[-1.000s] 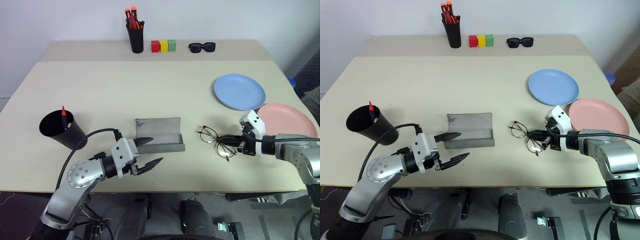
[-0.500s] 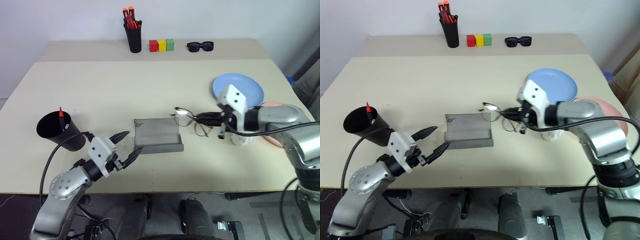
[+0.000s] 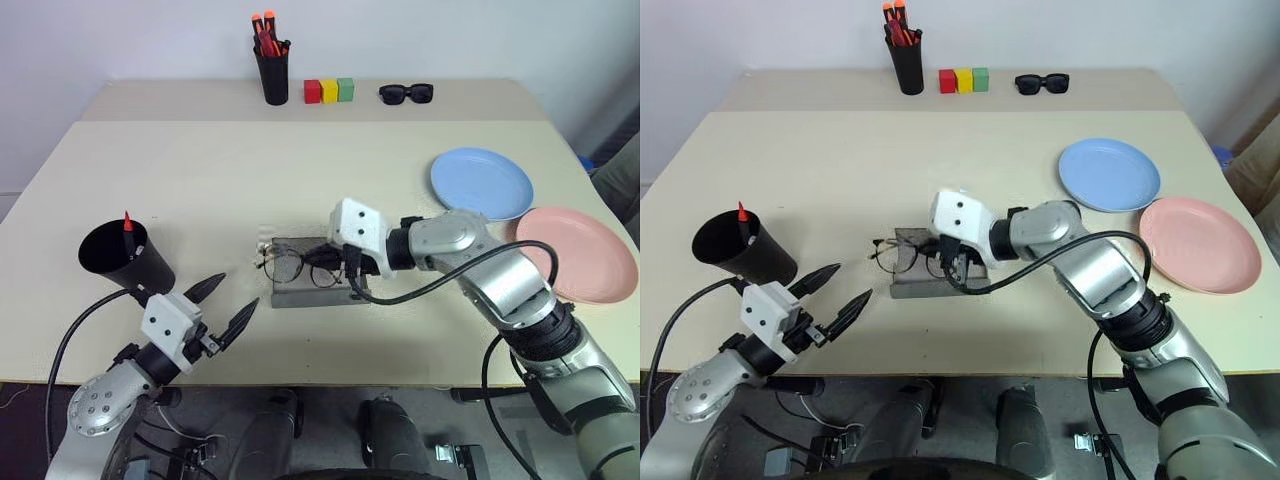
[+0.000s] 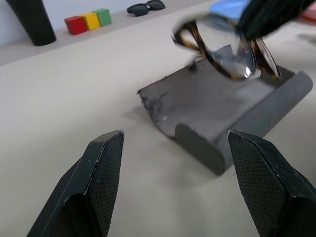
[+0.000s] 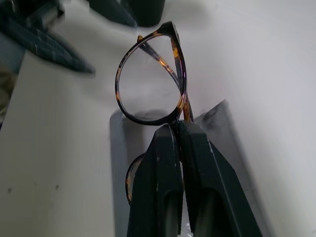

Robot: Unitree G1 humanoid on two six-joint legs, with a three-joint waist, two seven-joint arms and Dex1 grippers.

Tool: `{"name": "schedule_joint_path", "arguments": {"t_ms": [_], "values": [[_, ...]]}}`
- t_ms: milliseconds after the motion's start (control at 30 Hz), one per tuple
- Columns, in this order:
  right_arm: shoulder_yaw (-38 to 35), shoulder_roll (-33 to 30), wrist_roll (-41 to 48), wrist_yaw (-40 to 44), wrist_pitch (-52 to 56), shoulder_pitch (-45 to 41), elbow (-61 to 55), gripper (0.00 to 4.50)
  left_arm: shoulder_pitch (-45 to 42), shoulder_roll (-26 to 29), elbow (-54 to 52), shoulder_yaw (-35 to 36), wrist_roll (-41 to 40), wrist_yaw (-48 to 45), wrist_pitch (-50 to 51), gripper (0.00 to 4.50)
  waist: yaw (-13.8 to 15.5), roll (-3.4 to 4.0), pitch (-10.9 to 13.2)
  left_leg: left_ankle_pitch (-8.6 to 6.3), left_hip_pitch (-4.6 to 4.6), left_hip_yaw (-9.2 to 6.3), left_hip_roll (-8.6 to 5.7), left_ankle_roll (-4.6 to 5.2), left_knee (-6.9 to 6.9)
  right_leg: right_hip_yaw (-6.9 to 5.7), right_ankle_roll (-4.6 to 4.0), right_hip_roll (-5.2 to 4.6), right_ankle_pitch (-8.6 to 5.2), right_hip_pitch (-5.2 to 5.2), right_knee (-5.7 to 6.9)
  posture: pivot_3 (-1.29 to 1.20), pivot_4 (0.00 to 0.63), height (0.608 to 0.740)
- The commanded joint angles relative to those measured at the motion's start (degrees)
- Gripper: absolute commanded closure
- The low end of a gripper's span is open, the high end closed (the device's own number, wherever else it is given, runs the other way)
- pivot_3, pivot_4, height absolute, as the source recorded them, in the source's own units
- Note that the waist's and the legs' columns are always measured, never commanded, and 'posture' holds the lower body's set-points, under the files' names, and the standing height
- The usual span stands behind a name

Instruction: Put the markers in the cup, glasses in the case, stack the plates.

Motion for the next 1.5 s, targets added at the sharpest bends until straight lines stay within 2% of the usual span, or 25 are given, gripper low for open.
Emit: {"name": "schedule_joint_path", "arguments": {"t_ms": [33, 300, 733, 1233, 1500], "values": [[0.1, 0.3, -2.4, -0.9, -1.5, 0.7, 0.6, 4.48, 0.5, 0.4, -0.3, -0.1, -1.0, -1.7, -1.9, 1.04, 0.0, 0.00, 0.0, -0.01, 0.00, 0.00, 0.00, -0.01, 0.00, 0.00, 0.00, 0.00, 0.00, 0.00, 0.00, 0.00, 0.150, 0.740], [0.2, 0.9, -6.7, -3.0, -3.6, 2.5, 1.7, 4.48, 0.6, 0.7, 0.2, -2.6, -0.7, -4.1, -1.5, 1.04, -0.1, 0.00, 0.0, -0.04, 0.01, 0.00, 0.01, -0.06, -0.01, 0.00, -0.01, 0.01, 0.00, 0.01, 0.01, 0.00, 0.150, 0.740], [-1.4, 3.7, -8.4, -4.2, -5.0, 0.6, 3.7, 4.48, -0.6, 1.0, -0.8, -4.3, 0.0, -3.5, 0.3, 1.04, -0.4, 0.01, 0.0, -0.04, 0.04, -0.02, 0.02, -0.06, -0.01, 0.00, -0.01, 0.04, 0.01, 0.02, 0.06, 0.00, 0.150, 0.740], [-4.6, 7.0, -6.0, -4.3, -4.2, -0.6, 2.6, 4.48, -0.7, 1.4, -1.6, -5.0, -0.1, -3.2, 1.2, 1.04, -0.4, 0.02, 0.0, -0.04, 0.03, -0.02, 0.02, -0.07, -0.04, 0.01, -0.01, 0.04, 0.01, 0.00, 0.05, 0.00, 0.150, 0.740], [-1.0, 3.8, -12.5, -4.2, -10.3, 1.6, 5.5, 4.48, -1.3, 1.7, -3.1, -5.2, -0.2, -2.5, 2.9, 1.04, -0.4, 0.02, 0.0, -0.05, 0.03, -0.02, 0.01, -0.08, -0.04, 0.00, -0.01, 0.03, 0.00, -0.01, 0.03, 0.00, 0.150, 0.740]]}}
